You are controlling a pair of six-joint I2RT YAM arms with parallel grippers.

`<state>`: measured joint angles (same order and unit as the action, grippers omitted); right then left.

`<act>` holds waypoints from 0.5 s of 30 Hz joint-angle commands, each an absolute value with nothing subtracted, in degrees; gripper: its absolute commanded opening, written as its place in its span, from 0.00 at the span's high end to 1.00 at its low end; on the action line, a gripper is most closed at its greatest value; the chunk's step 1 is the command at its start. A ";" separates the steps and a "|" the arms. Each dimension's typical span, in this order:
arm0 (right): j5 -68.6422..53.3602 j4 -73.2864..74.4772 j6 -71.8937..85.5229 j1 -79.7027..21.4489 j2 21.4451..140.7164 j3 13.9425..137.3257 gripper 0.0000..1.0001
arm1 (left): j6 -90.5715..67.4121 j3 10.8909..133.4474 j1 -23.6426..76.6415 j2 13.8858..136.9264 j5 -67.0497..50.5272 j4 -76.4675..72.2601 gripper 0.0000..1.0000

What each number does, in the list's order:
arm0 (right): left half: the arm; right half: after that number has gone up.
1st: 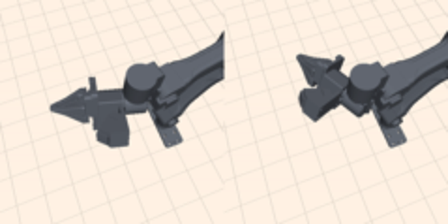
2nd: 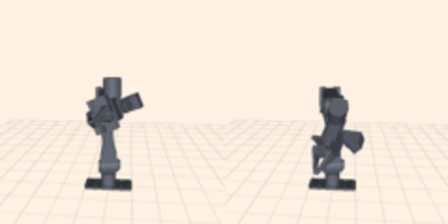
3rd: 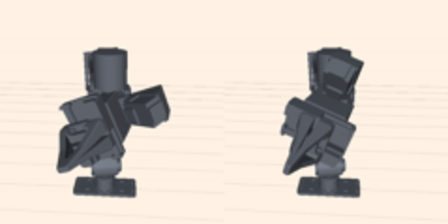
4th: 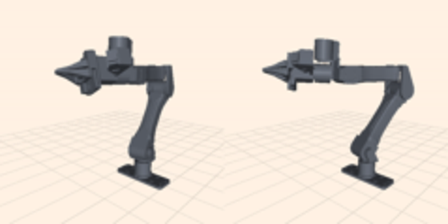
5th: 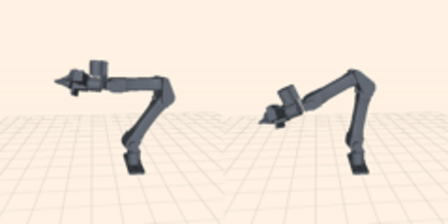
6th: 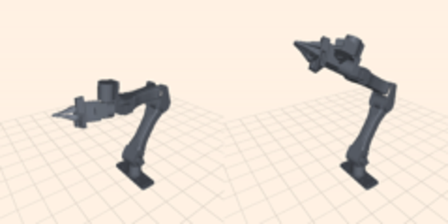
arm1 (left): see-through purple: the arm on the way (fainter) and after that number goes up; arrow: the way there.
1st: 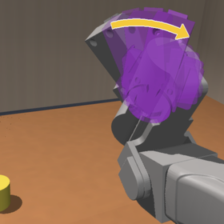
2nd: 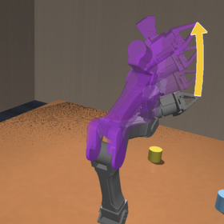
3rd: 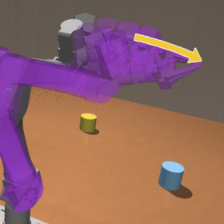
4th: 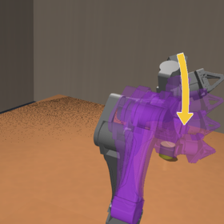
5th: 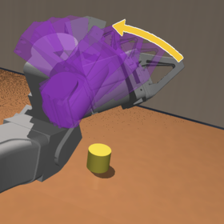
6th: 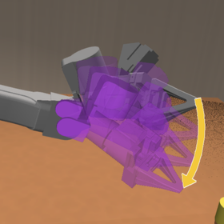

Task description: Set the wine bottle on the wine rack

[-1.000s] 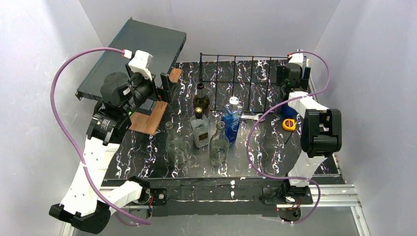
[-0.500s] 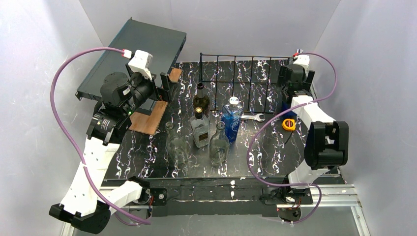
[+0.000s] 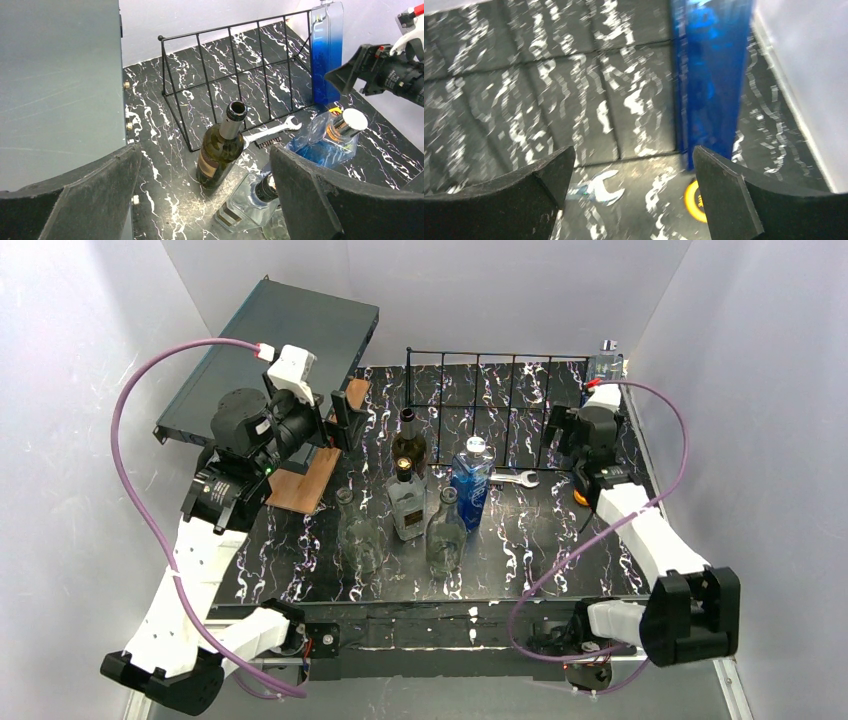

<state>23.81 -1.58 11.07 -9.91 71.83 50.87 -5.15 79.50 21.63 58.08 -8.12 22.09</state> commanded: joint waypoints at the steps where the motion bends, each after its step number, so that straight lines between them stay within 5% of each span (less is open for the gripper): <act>1: 11.52 -0.14 13.01 -13.26 64.51 46.54 0.03 | -5.54 78.99 21.97 57.74 -8.70 20.01 0.01; 15: 0.39 12.85 17.03 -25.10 43.26 37.91 0.05 | -5.38 76.89 22.06 57.61 -7.24 17.94 0.01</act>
